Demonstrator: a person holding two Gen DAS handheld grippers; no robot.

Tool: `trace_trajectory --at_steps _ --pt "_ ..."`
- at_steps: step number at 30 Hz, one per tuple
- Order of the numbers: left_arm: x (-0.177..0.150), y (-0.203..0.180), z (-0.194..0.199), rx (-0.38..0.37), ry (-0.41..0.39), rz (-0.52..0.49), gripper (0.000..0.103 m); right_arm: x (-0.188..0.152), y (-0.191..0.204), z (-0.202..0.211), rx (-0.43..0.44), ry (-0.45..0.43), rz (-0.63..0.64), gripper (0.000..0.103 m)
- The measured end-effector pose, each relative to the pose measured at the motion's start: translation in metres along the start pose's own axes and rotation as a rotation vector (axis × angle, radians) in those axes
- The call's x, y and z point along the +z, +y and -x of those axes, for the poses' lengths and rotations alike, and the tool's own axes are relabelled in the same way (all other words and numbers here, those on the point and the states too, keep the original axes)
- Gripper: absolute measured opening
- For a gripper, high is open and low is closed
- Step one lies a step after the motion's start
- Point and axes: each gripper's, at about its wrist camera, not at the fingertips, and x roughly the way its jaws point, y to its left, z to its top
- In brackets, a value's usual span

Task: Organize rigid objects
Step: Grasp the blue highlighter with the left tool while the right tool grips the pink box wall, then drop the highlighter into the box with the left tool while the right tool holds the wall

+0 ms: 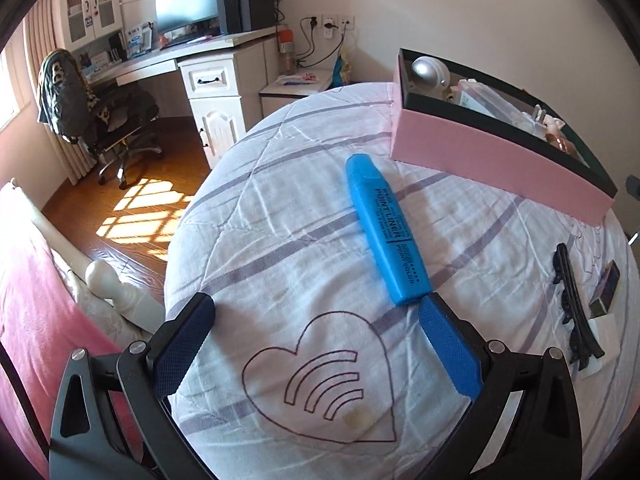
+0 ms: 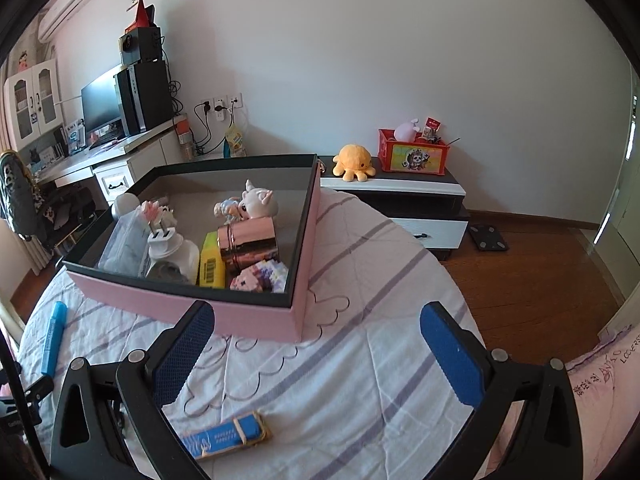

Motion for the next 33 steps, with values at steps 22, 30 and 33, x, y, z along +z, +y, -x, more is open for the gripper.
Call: trace_trajectory --at_steps 22,30,33 --pt "0.031 -0.024 -0.024 -0.033 -0.014 -0.122 0.043 0.026 0.002 -0.091 0.098 0.142 0.023 0.015" --pt "0.042 -0.017 -0.027 -0.053 -0.023 -0.124 0.026 0.024 -0.003 -0.092 0.121 0.109 -0.009 0.016" --pt "0.048 -0.016 -0.027 -0.045 -0.028 -0.116 0.026 0.023 -0.005 -0.092 0.132 0.102 -0.019 0.016"
